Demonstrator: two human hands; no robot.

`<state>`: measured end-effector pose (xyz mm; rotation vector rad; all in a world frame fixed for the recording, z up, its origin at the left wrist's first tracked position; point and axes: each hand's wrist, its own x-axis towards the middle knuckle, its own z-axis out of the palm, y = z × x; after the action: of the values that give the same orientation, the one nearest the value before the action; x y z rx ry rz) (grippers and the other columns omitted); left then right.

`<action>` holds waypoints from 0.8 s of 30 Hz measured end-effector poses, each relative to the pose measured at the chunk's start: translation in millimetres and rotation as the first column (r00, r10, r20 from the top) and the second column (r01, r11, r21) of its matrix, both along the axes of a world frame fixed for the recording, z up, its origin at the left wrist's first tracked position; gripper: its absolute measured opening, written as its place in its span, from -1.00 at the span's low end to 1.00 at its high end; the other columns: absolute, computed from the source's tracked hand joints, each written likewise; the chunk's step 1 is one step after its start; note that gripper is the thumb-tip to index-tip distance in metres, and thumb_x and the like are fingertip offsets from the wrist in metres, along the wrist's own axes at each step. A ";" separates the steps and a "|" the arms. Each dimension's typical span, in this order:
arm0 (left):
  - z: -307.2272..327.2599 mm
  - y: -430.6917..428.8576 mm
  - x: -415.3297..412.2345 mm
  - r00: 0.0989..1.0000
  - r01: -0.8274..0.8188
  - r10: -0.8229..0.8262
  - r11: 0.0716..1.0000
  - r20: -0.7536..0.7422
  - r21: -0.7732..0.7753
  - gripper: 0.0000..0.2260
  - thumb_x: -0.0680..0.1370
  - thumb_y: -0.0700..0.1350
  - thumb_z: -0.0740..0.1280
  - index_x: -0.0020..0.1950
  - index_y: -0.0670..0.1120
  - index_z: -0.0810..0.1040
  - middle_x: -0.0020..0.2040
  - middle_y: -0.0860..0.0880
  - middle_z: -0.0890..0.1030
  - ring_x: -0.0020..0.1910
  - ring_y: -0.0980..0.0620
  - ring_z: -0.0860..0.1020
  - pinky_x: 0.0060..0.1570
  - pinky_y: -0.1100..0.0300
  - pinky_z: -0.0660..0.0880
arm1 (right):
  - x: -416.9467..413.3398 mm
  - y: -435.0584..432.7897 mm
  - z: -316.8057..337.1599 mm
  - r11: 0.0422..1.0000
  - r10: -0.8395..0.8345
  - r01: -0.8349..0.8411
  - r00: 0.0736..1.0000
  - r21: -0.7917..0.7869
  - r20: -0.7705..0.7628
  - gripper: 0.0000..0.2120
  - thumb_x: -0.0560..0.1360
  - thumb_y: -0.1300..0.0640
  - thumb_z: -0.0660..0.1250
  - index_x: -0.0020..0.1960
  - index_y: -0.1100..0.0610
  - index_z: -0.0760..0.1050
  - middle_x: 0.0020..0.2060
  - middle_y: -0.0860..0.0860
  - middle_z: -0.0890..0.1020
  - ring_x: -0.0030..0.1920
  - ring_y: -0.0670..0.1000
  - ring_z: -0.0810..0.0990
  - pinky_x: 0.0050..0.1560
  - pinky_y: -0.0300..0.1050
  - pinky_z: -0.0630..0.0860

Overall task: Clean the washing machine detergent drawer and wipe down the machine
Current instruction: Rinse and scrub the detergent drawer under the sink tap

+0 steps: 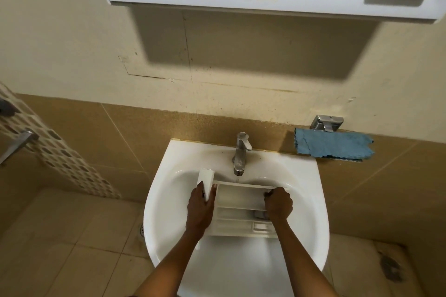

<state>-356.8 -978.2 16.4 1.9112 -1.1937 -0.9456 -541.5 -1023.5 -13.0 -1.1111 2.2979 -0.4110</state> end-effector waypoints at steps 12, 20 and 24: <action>-6.0 5.4 4.1 1.000 0.014 -0.014 1.000 0.000 -0.026 -0.50 0.58 0.05 0.20 0.45 -0.16 0.27 0.34 -0.14 0.44 0.29 -0.10 0.42 0.30 0.07 0.33 | -12.9 -5.8 17.7 0.982 0.185 -0.188 0.974 0.009 0.127 -0.77 0.47 0.27 0.26 0.07 0.33 0.56 -0.03 0.19 0.65 0.03 0.18 0.62 0.07 -0.08 0.55; -14.1 19.5 11.6 0.991 0.104 -0.111 0.991 -0.074 -0.088 -0.51 0.57 -0.04 0.22 0.47 -0.11 0.20 0.40 -0.08 0.37 0.36 -0.06 0.37 0.37 0.04 0.33 | 14.2 -48.4 60.8 0.976 -0.196 0.147 0.266 0.161 0.944 -0.78 0.58 0.40 0.02 -0.04 0.38 0.44 -0.24 0.22 0.54 -0.21 0.12 0.52 -0.18 -0.09 0.52; -16.4 15.6 25.6 0.972 0.209 -0.216 0.974 -0.090 -0.084 -0.48 0.52 -0.13 0.33 0.43 -0.10 0.22 0.31 -0.04 0.40 0.26 -0.02 0.40 0.15 0.23 0.35 | 31.7 -54.0 50.1 0.931 -0.341 0.187 0.142 0.313 0.929 -0.74 0.53 0.44 -0.05 -0.11 0.36 0.41 -0.25 0.22 0.52 -0.23 0.16 0.48 -0.32 -0.04 0.61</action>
<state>-331.2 -962.6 0.1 1.6832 -1.3745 -1.0793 -509.8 -1077.5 37.1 -0.1056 1.2098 -0.8146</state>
